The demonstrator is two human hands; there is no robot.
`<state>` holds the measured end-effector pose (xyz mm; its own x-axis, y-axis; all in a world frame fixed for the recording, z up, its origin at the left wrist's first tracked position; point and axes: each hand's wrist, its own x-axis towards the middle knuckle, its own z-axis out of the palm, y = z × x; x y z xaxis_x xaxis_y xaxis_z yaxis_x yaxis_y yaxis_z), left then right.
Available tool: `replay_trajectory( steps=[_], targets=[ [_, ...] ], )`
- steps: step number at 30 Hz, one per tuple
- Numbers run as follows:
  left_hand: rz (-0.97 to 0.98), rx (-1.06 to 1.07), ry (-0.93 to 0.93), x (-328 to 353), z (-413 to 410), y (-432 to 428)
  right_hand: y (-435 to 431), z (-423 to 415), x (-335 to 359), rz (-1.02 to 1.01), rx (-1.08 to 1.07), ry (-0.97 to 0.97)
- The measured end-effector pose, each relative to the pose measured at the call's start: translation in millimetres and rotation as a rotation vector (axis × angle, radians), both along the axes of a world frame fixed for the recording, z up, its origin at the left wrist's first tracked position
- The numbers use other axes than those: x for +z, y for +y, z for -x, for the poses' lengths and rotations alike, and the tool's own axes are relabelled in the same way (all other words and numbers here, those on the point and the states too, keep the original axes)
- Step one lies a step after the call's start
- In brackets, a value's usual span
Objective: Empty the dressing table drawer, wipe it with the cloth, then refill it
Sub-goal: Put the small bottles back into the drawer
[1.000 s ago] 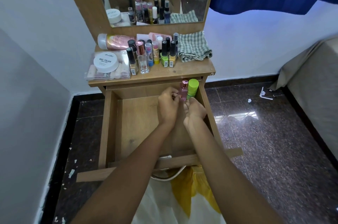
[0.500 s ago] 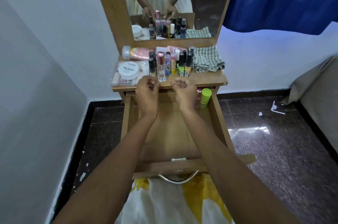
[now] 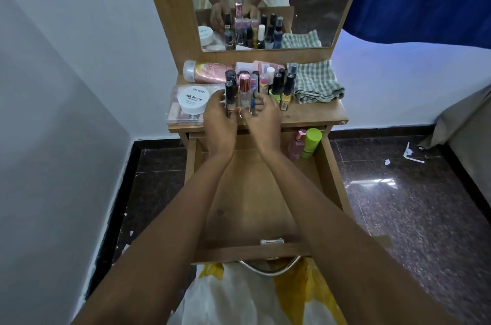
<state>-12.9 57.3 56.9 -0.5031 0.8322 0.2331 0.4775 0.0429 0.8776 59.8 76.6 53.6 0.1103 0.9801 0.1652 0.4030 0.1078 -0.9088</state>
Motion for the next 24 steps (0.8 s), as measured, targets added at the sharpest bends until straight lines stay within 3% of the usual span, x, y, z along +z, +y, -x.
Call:
replay_trajectory(
  steps=[24],
  targets=[
    [0.042,0.047,0.146,-2.7,1.7,9.2,-3.0,6.3,-5.0,-0.055,-0.081,-0.044]
  ],
)
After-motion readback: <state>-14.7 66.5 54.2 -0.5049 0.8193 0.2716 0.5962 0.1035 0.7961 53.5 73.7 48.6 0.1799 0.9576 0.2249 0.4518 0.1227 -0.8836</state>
